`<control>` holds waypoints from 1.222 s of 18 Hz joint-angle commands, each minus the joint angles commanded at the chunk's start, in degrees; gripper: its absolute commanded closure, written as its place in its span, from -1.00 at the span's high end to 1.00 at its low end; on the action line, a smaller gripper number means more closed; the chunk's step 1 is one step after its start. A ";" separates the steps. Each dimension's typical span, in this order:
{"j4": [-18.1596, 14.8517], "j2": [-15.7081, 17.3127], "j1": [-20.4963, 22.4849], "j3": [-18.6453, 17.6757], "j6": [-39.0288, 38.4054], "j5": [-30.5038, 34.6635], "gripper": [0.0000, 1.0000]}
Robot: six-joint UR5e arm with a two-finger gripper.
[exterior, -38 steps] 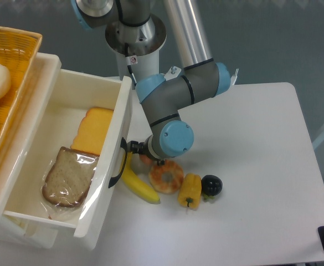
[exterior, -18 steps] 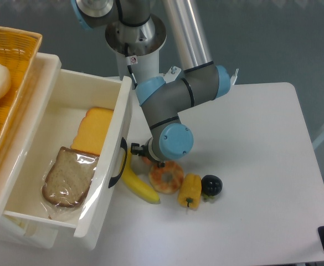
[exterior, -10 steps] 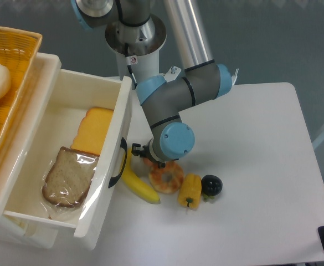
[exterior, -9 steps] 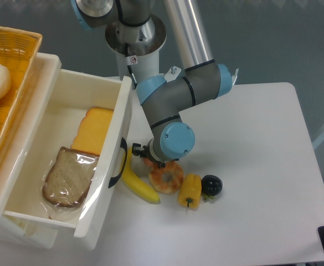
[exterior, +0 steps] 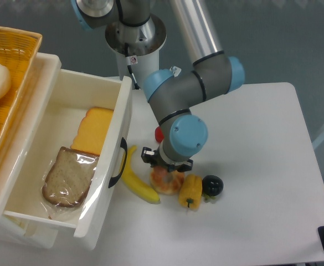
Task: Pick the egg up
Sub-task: 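Lift the held egg up and carry it beside the red pepper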
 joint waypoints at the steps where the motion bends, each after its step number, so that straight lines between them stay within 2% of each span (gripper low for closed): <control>1: 0.71 1.05 0.53 0.00 3.42 1.67 -0.25; 4: 1.41 2.11 1.24 -0.09 12.22 2.74 -0.25; 6: 1.59 3.95 1.24 -0.35 17.66 4.66 -0.26; 7: 1.50 4.57 1.24 -0.26 19.43 5.55 -0.34; 13: 1.59 9.05 1.42 -0.09 25.60 6.08 -0.35; 17: 1.42 10.81 0.45 -0.35 31.49 5.73 -0.35; 22: 1.33 10.82 -1.92 -0.17 31.49 5.03 -0.35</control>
